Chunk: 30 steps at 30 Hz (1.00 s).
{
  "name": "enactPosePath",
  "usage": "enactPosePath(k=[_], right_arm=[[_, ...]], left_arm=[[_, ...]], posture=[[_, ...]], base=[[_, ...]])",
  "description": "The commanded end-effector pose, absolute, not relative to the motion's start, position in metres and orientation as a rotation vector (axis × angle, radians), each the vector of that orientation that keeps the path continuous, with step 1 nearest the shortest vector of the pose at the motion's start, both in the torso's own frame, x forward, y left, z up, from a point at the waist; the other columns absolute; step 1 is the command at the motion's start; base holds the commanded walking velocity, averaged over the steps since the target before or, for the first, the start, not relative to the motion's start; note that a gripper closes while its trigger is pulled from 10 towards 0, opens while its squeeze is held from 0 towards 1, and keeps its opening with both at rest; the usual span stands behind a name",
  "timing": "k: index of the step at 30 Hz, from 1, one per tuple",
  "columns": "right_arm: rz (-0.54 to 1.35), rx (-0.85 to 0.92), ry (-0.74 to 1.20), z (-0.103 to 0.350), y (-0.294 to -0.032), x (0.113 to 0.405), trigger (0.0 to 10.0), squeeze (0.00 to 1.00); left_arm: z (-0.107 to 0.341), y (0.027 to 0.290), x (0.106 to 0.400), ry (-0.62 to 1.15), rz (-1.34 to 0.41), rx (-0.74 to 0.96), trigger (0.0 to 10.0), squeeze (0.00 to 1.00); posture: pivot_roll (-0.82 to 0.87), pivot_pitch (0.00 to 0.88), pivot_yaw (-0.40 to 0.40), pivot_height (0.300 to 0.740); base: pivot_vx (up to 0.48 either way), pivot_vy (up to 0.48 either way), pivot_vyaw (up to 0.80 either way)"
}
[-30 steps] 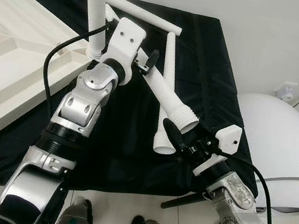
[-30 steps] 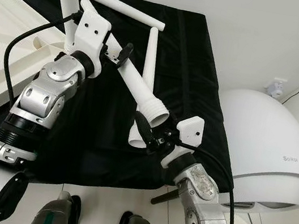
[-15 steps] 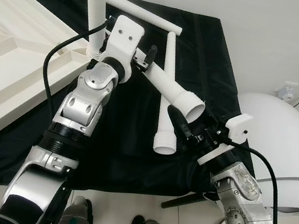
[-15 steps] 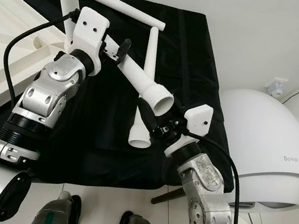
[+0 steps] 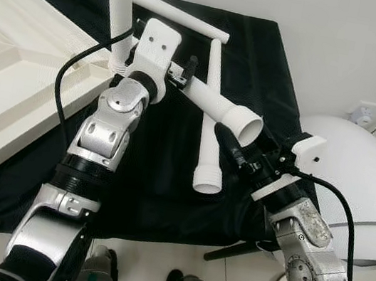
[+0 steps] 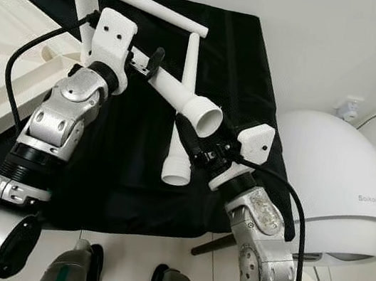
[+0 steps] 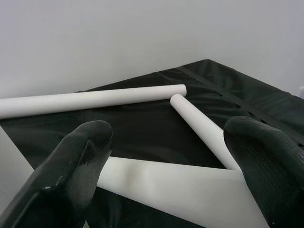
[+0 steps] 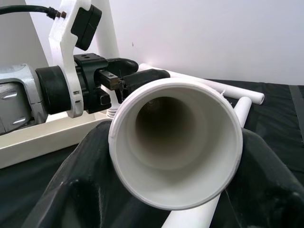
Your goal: Building children table
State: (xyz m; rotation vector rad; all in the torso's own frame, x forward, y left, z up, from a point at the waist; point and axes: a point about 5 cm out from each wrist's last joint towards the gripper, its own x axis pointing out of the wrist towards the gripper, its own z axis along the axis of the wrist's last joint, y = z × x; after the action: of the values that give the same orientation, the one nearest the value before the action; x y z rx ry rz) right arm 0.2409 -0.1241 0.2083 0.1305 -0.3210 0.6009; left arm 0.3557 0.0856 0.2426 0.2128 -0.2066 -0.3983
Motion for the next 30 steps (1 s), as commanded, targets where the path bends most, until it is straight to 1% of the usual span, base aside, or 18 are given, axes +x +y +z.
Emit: enactPosePath(k=[1, 12, 13, 14, 16, 17, 19, 20, 24, 25, 29, 30], right_arm=[[0.572, 0.131, -0.408, 0.226, -0.13, 0.238, 10.0, 0.0], [0.576, 0.138, -0.409, 0.227, -0.128, 0.239, 10.0, 0.0], [0.592, 0.148, -0.404, 0.226, -0.128, 0.238, 8.7, 0.0], [0.6, 0.157, -0.403, 0.226, -0.128, 0.237, 0.0, 0.0], [0.6, 0.157, -0.403, 0.226, -0.128, 0.237, 0.0, 0.0], [0.597, 0.154, -0.402, 0.226, -0.128, 0.237, 3.1, 0.0], [0.594, 0.151, -0.399, 0.226, -0.129, 0.237, 3.1, 0.0], [0.594, 0.15, -0.399, 0.226, -0.129, 0.238, 10.0, 0.0], [0.589, 0.144, -0.407, 0.227, -0.129, 0.239, 10.0, 0.0], [0.582, 0.145, -0.419, 0.229, -0.129, 0.24, 10.0, 0.0], [0.572, 0.151, -0.431, 0.231, -0.13, 0.241, 10.0, 0.0], [0.562, 0.155, -0.441, 0.233, -0.131, 0.242, 10.0, 0.0]], left_arm=[[0.231, 0.087, 0.357, -0.157, -0.34, 0.218, 10.0, 0.0], [0.233, 0.088, 0.357, -0.167, -0.336, 0.216, 10.0, 0.0], [0.235, 0.088, 0.358, -0.171, -0.334, 0.217, 10.0, 0.0], [0.235, 0.088, 0.358, -0.171, -0.333, 0.218, 10.0, 0.0], [0.235, 0.088, 0.358, -0.17, -0.333, 0.217, 10.0, 0.0], [0.235, 0.088, 0.358, -0.17, -0.333, 0.216, 10.0, 0.0], [0.235, 0.088, 0.358, -0.17, -0.334, 0.217, 10.0, 0.0], [0.236, 0.088, 0.359, -0.173, -0.331, 0.213, 10.0, 0.0], [0.245, 0.088, 0.357, -0.213, -0.326, 0.192, 10.0, 0.0], [0.256, 0.088, 0.355, -0.262, -0.339, 0.164, 10.0, 0.0], [0.267, 0.087, 0.351, -0.311, -0.359, 0.13, 10.0, 0.0], [0.276, 0.087, 0.348, -0.356, -0.366, 0.109, 10.0, 0.0]], posture=[[-0.02, 0.167, -0.043, 0.74], [-0.02, 0.166, -0.043, 0.74], [-0.02, 0.165, -0.044, 0.74], [-0.02, 0.164, -0.043, 0.74], [-0.02, 0.164, -0.043, 0.74], [-0.02, 0.164, -0.043, 0.74], [-0.02, 0.164, -0.043, 0.74], [-0.02, 0.16, -0.042, 0.74], [-0.02, 0.157, -0.042, 0.74], [-0.02, 0.154, -0.042, 0.74], [-0.02, 0.152, -0.042, 0.74], [-0.02, 0.151, -0.042, 0.74]], base=[[0.0, 0.0, 0.0], [0.0, 0.0, 0.0], [0.0, 0.0, 0.0], [0.0, 0.0, 0.0], [0.0, 0.0, 0.0], [0.0, 0.0, 0.0], [0.0, 0.0, 0.0], [0.0, 0.0, 0.0], [0.0, 0.0, 0.0], [0.0, 0.0, 0.0], [0.0, 0.0, 0.0], [0.0, 0.0, 0.0]])
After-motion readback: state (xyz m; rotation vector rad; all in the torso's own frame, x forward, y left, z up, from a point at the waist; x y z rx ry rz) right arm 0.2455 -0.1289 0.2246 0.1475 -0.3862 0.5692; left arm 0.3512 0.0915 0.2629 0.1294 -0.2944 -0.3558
